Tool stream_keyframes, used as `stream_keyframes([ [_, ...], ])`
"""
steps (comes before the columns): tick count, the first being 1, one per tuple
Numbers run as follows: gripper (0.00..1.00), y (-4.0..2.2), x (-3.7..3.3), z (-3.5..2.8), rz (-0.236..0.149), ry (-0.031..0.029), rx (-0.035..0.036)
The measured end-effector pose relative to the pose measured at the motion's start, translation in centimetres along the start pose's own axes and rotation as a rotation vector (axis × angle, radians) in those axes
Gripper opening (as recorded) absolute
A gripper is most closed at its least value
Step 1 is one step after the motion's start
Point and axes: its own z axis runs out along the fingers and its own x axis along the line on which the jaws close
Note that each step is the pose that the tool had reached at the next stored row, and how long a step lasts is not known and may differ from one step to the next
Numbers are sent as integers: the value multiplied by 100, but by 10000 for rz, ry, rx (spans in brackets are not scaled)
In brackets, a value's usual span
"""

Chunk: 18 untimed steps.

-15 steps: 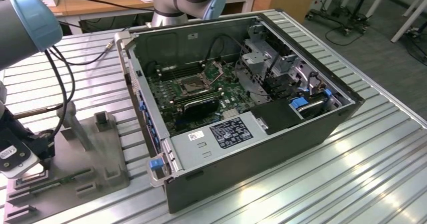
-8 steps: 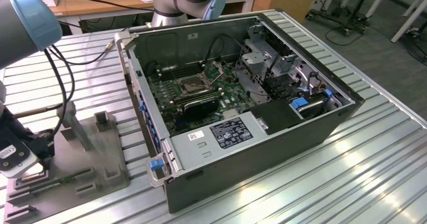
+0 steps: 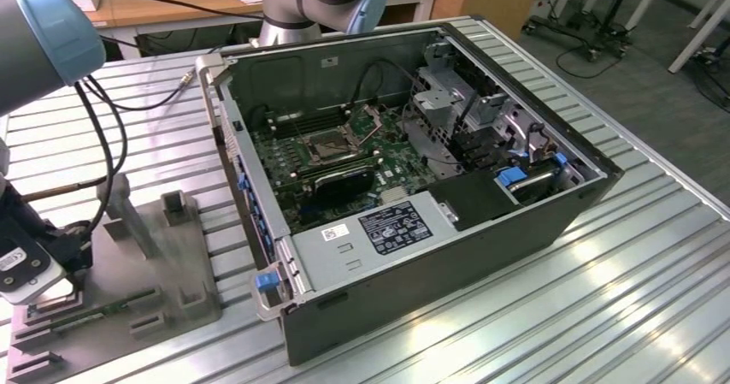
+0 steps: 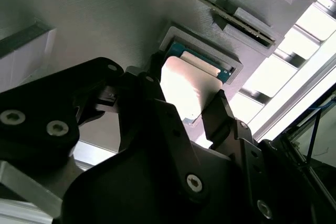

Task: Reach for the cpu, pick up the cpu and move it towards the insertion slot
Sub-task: 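Pick up the cpu and move it towards the insertion slot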

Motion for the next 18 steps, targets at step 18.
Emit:
stream_keyframes([
  [18,55,6,-2,-121,0,-2,15],
])
